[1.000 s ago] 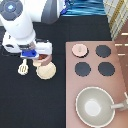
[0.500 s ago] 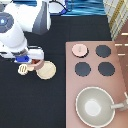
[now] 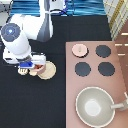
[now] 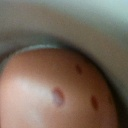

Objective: Take the lid off the pot, put the pot on the plate, and use the tool to push the pot to the front of the table.

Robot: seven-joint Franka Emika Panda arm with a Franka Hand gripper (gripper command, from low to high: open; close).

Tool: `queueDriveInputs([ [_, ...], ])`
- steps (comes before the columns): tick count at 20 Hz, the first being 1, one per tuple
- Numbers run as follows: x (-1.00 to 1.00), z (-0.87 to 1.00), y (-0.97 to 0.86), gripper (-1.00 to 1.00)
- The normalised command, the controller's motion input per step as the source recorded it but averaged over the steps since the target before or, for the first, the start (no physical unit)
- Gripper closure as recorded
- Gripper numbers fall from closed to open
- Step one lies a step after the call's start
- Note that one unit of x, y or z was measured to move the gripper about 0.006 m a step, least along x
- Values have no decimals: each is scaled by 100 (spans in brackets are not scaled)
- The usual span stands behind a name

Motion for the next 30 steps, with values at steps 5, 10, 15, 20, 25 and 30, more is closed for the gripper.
queueDriveInputs([
  [5, 6, -41, 26, 100],
  [10, -7, -35, 22, 100],
  [15, -25, -16, 21, 100],
  [20, -42, -3, 13, 100],
  [25, -67, -1, 1, 100],
  [30, -71, 0, -13, 100],
])
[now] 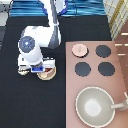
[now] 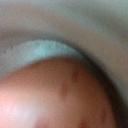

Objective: Take the lid off the pot, put the pot on the plate, and use the tool to push the pot to the front of the table.

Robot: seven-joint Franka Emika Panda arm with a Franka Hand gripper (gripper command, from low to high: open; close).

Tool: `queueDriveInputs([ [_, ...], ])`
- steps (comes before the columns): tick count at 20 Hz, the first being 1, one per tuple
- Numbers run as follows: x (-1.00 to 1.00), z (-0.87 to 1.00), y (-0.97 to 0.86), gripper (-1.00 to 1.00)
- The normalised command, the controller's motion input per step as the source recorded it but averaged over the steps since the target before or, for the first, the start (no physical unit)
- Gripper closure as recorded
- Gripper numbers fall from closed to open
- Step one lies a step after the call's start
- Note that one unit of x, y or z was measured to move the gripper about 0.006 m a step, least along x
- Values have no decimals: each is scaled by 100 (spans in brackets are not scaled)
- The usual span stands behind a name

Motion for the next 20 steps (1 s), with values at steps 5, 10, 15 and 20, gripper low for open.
queueDriveInputs([
  [5, -19, 48, -2, -100],
  [10, 0, 82, -11, -100],
  [15, -21, 82, -30, -100],
  [20, -53, 47, -41, -100],
])
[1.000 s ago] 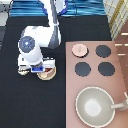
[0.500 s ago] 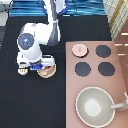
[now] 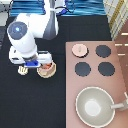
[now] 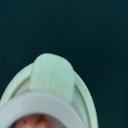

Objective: Take the lid off the pot, put the pot on the plate, and use the tool to push the pot to the front of the table.

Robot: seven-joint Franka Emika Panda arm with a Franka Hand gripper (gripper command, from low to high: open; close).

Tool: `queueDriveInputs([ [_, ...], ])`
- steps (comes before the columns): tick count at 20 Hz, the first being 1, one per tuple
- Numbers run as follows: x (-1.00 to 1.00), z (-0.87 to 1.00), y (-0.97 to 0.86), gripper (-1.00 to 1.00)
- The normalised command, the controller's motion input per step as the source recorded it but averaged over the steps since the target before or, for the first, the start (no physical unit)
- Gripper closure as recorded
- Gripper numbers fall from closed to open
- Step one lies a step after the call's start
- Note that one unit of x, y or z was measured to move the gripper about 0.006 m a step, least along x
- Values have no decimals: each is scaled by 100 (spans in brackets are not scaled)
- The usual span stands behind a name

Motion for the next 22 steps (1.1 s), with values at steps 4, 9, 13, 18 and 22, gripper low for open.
queueDriveInputs([
  [4, -51, 23, -59, -100],
  [9, -51, 11, -62, -100],
  [13, -51, 4, -65, -100],
  [18, -58, -11, -65, -100],
  [22, -70, -61, -60, -100],
])
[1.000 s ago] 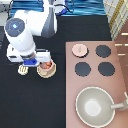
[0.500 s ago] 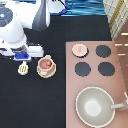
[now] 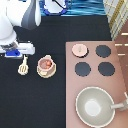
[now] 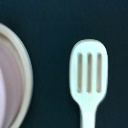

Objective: Take the lid off the pot, put the pot on the plate, and use the tool to push the pot to the front of the table.

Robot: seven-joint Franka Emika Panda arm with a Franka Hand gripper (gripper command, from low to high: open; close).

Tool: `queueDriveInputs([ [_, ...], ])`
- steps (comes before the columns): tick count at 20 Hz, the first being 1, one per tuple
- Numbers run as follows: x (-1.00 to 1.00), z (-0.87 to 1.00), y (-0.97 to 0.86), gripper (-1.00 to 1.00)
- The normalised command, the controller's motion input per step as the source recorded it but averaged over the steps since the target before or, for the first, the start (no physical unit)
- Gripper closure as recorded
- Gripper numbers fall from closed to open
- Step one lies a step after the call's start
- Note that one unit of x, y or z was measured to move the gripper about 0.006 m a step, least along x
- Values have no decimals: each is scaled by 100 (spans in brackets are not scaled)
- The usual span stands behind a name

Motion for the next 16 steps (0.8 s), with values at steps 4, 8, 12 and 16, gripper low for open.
queueDriveInputs([
  [4, -52, -88, -40, -100],
  [8, -27, -77, -10, -100],
  [12, -3, -45, 11, -100],
  [16, -2, -35, 26, -100],
])
